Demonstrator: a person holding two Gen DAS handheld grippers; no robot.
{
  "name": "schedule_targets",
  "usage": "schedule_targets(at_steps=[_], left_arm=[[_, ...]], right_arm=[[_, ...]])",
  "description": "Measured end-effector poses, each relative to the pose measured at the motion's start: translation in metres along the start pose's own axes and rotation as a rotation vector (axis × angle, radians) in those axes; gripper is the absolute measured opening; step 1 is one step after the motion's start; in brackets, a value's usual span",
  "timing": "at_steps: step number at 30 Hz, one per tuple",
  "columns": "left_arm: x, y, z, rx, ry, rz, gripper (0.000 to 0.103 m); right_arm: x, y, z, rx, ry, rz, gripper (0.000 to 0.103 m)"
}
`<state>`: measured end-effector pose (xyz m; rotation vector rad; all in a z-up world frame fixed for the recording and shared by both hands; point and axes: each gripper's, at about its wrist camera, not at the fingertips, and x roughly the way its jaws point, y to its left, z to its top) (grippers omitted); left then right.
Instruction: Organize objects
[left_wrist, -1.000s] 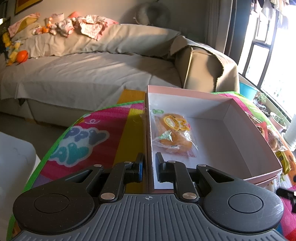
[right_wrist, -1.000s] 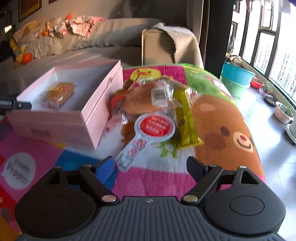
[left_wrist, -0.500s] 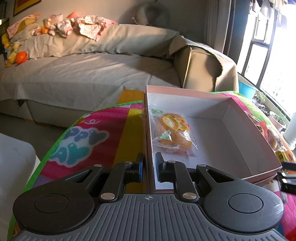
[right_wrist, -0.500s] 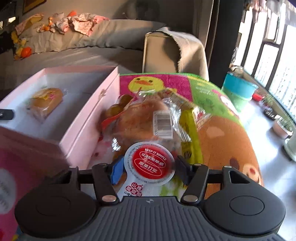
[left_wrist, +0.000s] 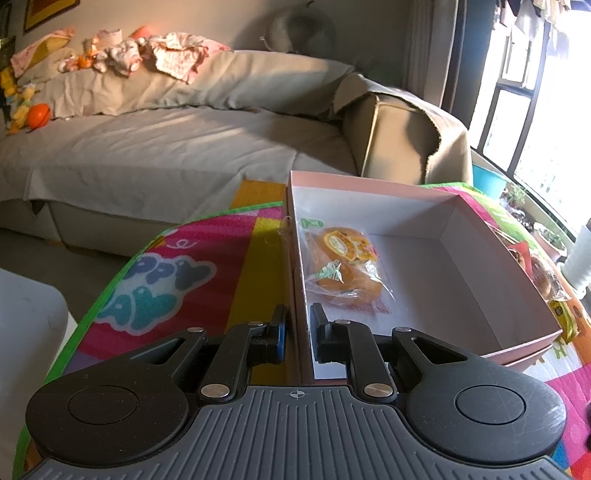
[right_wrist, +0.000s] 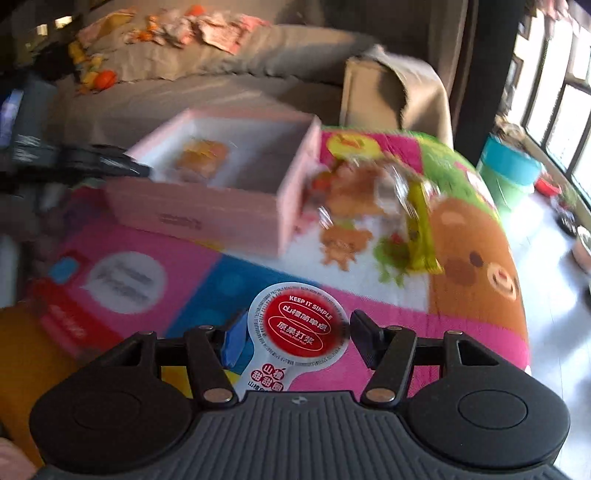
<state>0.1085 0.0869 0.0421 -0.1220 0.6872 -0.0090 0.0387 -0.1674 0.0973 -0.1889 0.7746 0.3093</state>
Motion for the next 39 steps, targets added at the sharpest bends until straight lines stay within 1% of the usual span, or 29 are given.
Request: schedule_targets(at_steps=[5, 9, 13, 15, 16, 17, 18, 19, 21, 24, 27, 30, 33, 36, 39], left_arm=[[0.001, 0.005, 0.0, -0.018, 0.002, -0.018, 0.016], [0.001, 0.008, -0.001, -0.026, 0.006, -0.031, 0.016], [0.001, 0.01, -0.001, -0.024, 0.009, -0.034, 0.016], [0.001, 0.01, -0.001, -0.025, 0.01, -0.033, 0.016], [0.001, 0.01, -0.001, -0.026, 0.011, -0.033, 0.016], [0.0, 0.01, -0.001, -0.025, 0.011, -0.033, 0.016], [0.0, 0.01, -0.002, -0.025, 0.011, -0.033, 0.016], [0.0, 0.01, -0.002, -0.026, 0.011, -0.034, 0.016], [0.0, 0.01, -0.002, -0.028, 0.009, -0.033, 0.016], [-0.001, 0.01, -0.002, -0.028, 0.006, -0.032, 0.016], [0.0, 0.011, -0.003, -0.035, 0.006, -0.033, 0.016], [0.0, 0.01, -0.003, -0.038, 0.006, -0.029, 0.016], [0.0, 0.009, -0.003, -0.04, 0.007, -0.027, 0.016], [0.001, 0.009, -0.002, -0.04, 0.009, -0.023, 0.016], [0.001, 0.009, -0.002, -0.038, 0.01, -0.019, 0.016]], right_arm=[[-0.024, 0.013, 0.045, -0.022, -0.129, 0.054, 0.06], [-0.023, 0.024, 0.092, -0.032, -0.251, 0.078, 0.06], [-0.003, 0.035, 0.136, -0.026, -0.344, 0.067, 0.06], [0.012, 0.035, 0.153, 0.021, -0.384, 0.058, 0.062], [0.021, 0.032, 0.16, 0.052, -0.386, 0.068, 0.064], [0.029, 0.03, 0.166, 0.086, -0.374, 0.071, 0.07], [0.033, 0.027, 0.168, 0.109, -0.368, 0.073, 0.07], [0.037, 0.024, 0.167, 0.127, -0.362, 0.08, 0.071], [0.04, 0.016, 0.157, 0.146, -0.351, 0.079, 0.08], [0.039, 0.005, 0.126, 0.121, -0.323, 0.016, 0.083], [0.037, -0.005, 0.086, 0.077, -0.273, -0.052, 0.088], [0.038, -0.015, 0.048, 0.056, -0.203, -0.116, 0.089], [0.036, -0.03, 0.022, 0.095, -0.147, -0.144, 0.089], [0.037, -0.049, 0.01, 0.16, -0.118, -0.172, 0.089], [0.042, -0.061, 0.003, 0.213, -0.097, -0.177, 0.089]])
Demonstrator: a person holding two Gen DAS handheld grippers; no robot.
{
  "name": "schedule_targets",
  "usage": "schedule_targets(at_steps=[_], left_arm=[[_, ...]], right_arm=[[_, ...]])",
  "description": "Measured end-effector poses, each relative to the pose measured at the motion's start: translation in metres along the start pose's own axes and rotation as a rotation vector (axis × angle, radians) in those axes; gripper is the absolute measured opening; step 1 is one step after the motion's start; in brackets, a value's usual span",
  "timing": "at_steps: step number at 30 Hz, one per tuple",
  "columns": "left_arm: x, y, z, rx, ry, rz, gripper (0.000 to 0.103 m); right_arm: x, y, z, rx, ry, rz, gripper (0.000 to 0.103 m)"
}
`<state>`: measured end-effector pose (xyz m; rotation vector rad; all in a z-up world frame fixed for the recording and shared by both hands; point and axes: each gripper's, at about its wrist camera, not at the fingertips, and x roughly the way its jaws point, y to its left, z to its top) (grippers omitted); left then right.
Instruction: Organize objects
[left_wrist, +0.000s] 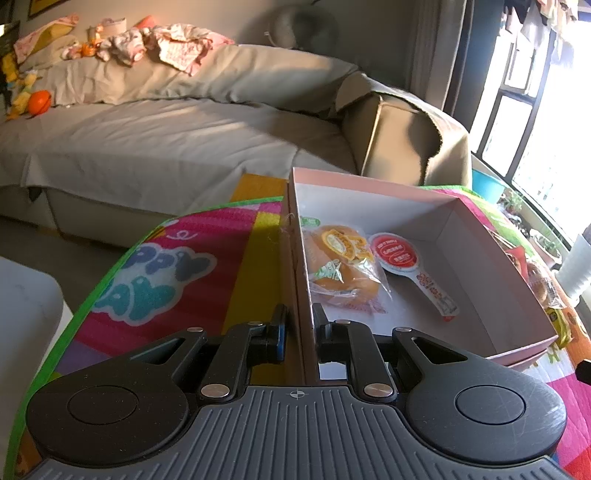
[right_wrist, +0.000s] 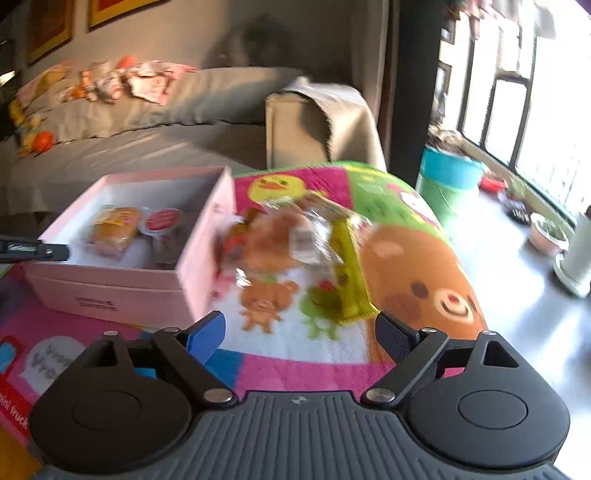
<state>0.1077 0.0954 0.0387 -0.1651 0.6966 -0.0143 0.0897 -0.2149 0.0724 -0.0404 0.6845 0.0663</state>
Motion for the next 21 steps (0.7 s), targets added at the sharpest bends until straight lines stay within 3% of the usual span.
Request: schedule_targets(at_steps=[7, 11, 17, 19, 21], left_arm=[[0.0, -0.001, 0.0, 0.007, 0.001, 0.006, 0.016], [0.001, -0.001, 0.0, 0.011, 0.001, 0.008, 0.016], [0.001, -0.002, -0.001, 0.011, 0.001, 0.008, 0.016], [0.0, -0.002, -0.001, 0.013, 0.001, 0.009, 0.016], [0.0, -0.002, -0.001, 0.014, 0.001, 0.009, 0.016]], right_arm=[[0.018, -0.002, -0.007, 0.037, 0.037, 0.007, 0.089], [0.019, 0.004, -0.001, 0.019, 0.017, 0.024, 0.09], [0.031, 0.006, 0.059, 0.014, -0.095, 0.086, 0.089], [0.048, 0.008, 0.082, 0.034, -0.089, 0.108, 0.084], [0.07, 0.012, 0.102, 0.046, -0.068, 0.122, 0.07]])
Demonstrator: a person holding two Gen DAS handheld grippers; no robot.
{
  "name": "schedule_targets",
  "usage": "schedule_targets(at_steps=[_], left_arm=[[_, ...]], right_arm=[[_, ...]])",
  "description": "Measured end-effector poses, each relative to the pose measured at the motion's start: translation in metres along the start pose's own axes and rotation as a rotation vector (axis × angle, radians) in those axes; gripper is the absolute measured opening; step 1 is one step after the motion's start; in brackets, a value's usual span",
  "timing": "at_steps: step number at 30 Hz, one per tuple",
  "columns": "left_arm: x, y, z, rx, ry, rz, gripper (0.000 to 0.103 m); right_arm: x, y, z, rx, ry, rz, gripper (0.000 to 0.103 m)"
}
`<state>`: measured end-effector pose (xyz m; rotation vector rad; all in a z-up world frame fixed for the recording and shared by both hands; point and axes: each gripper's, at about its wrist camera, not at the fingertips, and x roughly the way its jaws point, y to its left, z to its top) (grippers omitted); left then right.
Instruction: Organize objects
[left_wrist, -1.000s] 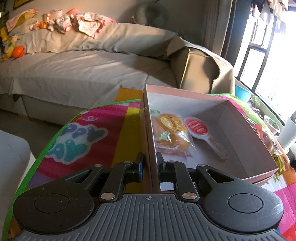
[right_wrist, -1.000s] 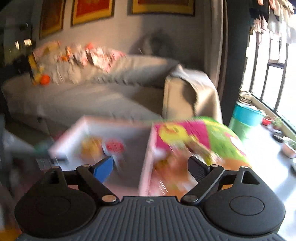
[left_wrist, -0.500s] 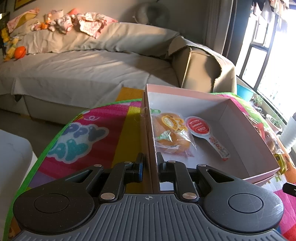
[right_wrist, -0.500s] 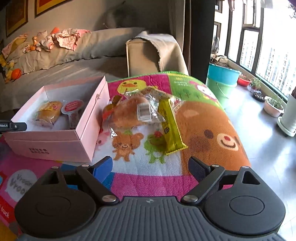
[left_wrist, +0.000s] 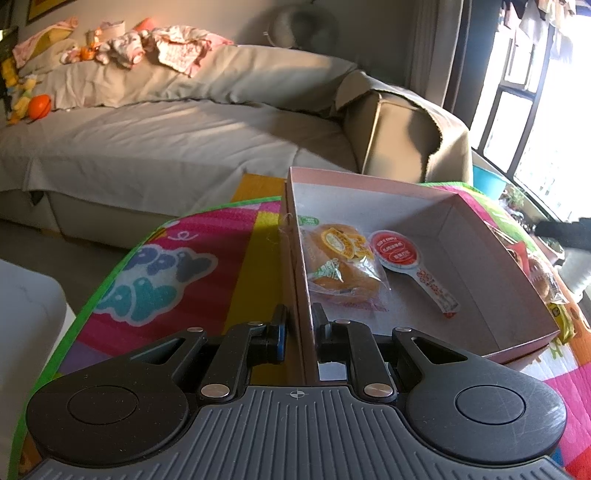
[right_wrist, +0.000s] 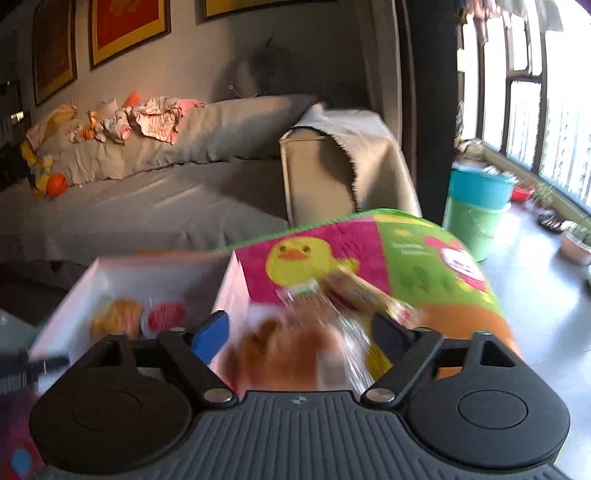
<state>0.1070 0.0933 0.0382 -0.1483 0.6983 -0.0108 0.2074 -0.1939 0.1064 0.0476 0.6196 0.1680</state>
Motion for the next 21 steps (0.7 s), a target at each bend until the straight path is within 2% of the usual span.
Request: schedule_targets(at_steps=[4, 8, 11, 21], left_arm=[[0.0, 0.0, 0.0, 0.0, 0.001, 0.0, 0.016], [0.0, 0.001, 0.0, -0.001, 0.001, -0.005, 0.016], [0.0, 0.002, 0.0, -0.005, 0.002, -0.008, 0.016], [0.001, 0.003, -0.001, -0.012, -0.001, -0.008, 0.016]], right_arm=[[0.051, 0.008, 0.017, -0.047, 0.063, -0.051, 0.058], [0.077, 0.001, 0.008, -0.083, 0.18, -0.045, 0.042], [0.062, -0.011, -0.005, -0.06, 0.199, -0.011, 0.042], [-0.024, -0.035, -0.062, -0.113, 0.221, -0.001, 0.042]])
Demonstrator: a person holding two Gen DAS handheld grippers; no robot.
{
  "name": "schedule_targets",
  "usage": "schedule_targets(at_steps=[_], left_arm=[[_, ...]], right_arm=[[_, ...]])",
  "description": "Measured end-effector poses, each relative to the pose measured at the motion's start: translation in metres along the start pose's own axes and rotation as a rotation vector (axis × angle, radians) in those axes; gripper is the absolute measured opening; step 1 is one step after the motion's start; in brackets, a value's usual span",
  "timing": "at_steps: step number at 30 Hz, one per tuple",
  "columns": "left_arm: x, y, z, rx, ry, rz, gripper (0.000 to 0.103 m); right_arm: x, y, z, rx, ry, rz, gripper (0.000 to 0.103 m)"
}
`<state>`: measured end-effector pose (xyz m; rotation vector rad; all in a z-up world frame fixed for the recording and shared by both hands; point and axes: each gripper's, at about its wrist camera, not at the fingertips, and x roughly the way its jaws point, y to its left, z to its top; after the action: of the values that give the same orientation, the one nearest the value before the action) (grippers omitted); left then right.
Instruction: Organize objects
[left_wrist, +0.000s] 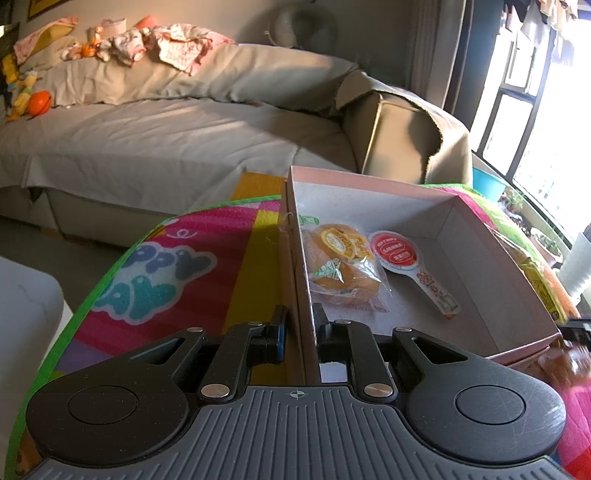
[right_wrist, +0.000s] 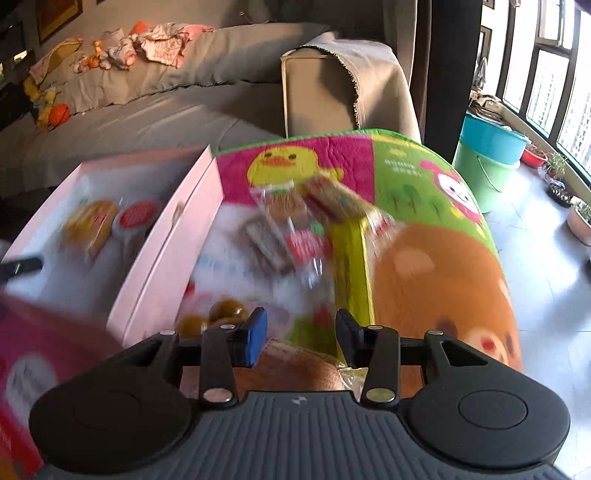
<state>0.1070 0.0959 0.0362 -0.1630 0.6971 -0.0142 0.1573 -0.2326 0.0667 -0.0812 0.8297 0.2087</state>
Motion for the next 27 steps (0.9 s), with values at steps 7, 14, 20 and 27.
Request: schedule_targets(at_steps=[7, 14, 20, 27], left_arm=[[0.0, 0.0, 0.0, -0.003, 0.002, -0.002, 0.017], [0.0, 0.0, -0.001, 0.001, 0.002, 0.001, 0.017], [0.0, 0.001, -0.001, 0.005, 0.004, 0.002, 0.017], [0.0, 0.001, -0.001, 0.009, 0.002, 0.003, 0.017]], right_arm=[[-0.04, 0.021, -0.028, -0.145, -0.045, -0.024, 0.066], [-0.052, 0.059, -0.04, -0.275, -0.075, 0.04, 0.079], [-0.043, 0.068, -0.051, -0.335, -0.064, -0.06, 0.085], [-0.042, 0.049, -0.06, -0.386, -0.08, -0.307, 0.087]])
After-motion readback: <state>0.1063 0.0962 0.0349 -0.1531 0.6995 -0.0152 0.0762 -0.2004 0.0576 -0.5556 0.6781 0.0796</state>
